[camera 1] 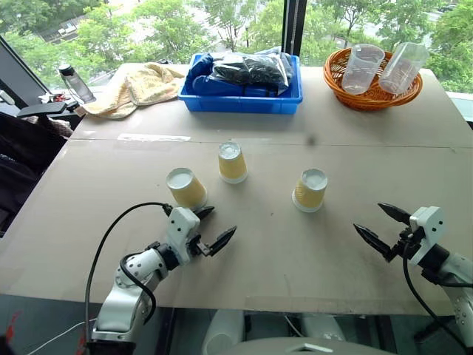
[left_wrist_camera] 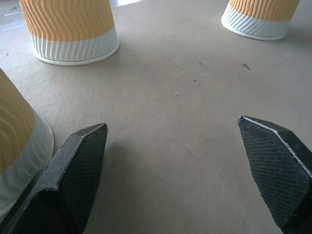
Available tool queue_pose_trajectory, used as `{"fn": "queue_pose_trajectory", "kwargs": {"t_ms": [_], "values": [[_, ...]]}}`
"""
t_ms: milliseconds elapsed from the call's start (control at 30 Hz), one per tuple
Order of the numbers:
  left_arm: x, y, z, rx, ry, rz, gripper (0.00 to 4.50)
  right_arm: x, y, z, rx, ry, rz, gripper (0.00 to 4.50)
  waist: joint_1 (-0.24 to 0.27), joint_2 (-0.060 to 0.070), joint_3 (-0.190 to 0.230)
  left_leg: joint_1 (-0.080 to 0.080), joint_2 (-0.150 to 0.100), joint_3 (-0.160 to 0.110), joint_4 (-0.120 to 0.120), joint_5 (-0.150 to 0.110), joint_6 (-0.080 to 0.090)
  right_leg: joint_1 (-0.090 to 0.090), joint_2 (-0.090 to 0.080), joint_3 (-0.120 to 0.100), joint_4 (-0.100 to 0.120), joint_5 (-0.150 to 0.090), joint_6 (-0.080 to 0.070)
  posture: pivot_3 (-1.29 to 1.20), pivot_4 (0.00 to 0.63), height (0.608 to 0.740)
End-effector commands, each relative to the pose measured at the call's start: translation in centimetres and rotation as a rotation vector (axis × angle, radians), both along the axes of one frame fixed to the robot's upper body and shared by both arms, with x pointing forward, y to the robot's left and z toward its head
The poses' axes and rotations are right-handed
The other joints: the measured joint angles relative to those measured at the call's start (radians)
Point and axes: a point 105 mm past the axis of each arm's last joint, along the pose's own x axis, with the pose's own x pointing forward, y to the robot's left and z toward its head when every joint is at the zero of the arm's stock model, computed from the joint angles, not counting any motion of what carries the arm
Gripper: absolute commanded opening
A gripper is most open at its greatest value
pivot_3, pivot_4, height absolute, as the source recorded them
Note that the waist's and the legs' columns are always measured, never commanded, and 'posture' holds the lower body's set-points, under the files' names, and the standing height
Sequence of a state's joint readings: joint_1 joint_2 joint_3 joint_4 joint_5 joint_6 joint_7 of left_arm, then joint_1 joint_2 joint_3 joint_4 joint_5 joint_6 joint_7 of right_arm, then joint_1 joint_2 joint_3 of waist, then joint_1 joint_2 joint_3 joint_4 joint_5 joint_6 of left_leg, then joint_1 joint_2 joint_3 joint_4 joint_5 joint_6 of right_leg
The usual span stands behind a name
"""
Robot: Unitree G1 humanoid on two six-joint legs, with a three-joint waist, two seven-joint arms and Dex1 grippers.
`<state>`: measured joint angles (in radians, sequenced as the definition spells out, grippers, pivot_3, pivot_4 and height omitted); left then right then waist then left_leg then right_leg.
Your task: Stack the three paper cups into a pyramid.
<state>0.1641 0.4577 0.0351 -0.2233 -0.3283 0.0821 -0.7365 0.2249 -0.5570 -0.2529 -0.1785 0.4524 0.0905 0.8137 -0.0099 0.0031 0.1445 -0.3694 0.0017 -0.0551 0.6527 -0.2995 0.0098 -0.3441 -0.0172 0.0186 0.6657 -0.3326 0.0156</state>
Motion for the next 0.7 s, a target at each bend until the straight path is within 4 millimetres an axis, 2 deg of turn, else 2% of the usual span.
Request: {"fn": "queue_pose_trajectory", "kwargs": {"t_ms": [33, 133, 200, 333, 367, 533, 633, 700], "values": [[-0.6, -0.1, 2.6, -0.049, -0.102, 0.003, 4.41, -0.5, 0.5, 1.6, 0.014, -0.06, 0.082, 4.5, 0.0, 0.0, 0.0, 0.0, 0.0, 0.0, 0.0, 0.0, 0.0, 0.0, 0.0, 0.0, 0.0, 0.0, 0.0, 0.0, 0.15, 0.74], [-1.6, 0.0, 4.1, -0.114, -0.157, 0.091, 4.41, -2.7, 2.5, 3.6, 0.133, -0.079, 0.286, 4.5, -0.001, 0.0, 0.0, 0.0, 0.0, 0.0, 0.0, 0.0, 0.0, 0.0, 0.0, 0.0, -0.001, 0.0, 0.0, 0.0, 0.15, 0.74], [-1.9, 0.2, 4.7, -0.107, -0.193, 0.17, 4.41, -3.5, 3.2, 4.8, 0.166, -0.119, 0.356, 4.5, -0.001, -0.001, 0.001, -0.001, 0.0, 0.0, 0.0, 0.0, 0.0, 0.0, 0.0, 0.0, -0.001, 0.0, 0.0, 0.0, 0.15, 0.74], [-0.8, 3.7, 5.9, -0.109, -0.272, 0.532, 4.41, -4.3, 4.4, 6.5, 0.213, -0.169, 0.431, 4.5, 0.005, -0.003, 0.002, 0.001, 0.0, -0.001, 0.001, 0.0, 0.001, 0.002, 0.0, 0.0, 0.0, 0.0, 0.0, 0.0, 0.15, 0.74], [-0.8, 4.3, 6.0, -0.113, -0.28, 0.601, 4.41, -4.4, 4.6, 6.7, 0.214, -0.178, 0.441, 4.5, 0.006, -0.003, 0.001, 0.002, 0.0, -0.001, 0.001, 0.0, 0.001, 0.002, 0.0, -0.001, 0.0, 0.0, 0.0, 0.0, 0.15, 0.74], [-0.4, 4.1, 6.9, -0.085, -0.333, 0.732, 4.41, -4.1, 4.8, 7.0, 0.22, -0.192, 0.427, 4.5, 0.013, -0.005, 0.002, 0.001, 0.0, 0.0, 0.002, 0.0, 0.001, 0.002, 0.001, 0.0, 0.001, 0.0, 0.0, 0.0, 0.15, 0.74], [1.0, 5.6, 7.6, -0.06, -0.356, 0.817, 4.41, -3.9, 4.5, 7.0, 0.227, -0.197, 0.41, 4.5, 0.024, -0.007, 0.003, 0.001, 0.0, -0.001, 0.002, 0.0, 0.0, 0.002, 0.001, -0.001, 0.001, 0.0, 0.0, 0.0, 0.15, 0.74], [1.9, 5.6, 7.7, -0.048, -0.35, 0.788, 4.41, -4.0, 4.5, 6.9, 0.233, -0.193, 0.411, 4.5, 0.025, -0.007, 0.003, 0.001, 0.0, -0.001, 0.002, 0.0, 0.0, 0.002, 0.001, -0.001, 0.003, 0.0, 0.0, 0.0, 0.15, 0.74]]}}
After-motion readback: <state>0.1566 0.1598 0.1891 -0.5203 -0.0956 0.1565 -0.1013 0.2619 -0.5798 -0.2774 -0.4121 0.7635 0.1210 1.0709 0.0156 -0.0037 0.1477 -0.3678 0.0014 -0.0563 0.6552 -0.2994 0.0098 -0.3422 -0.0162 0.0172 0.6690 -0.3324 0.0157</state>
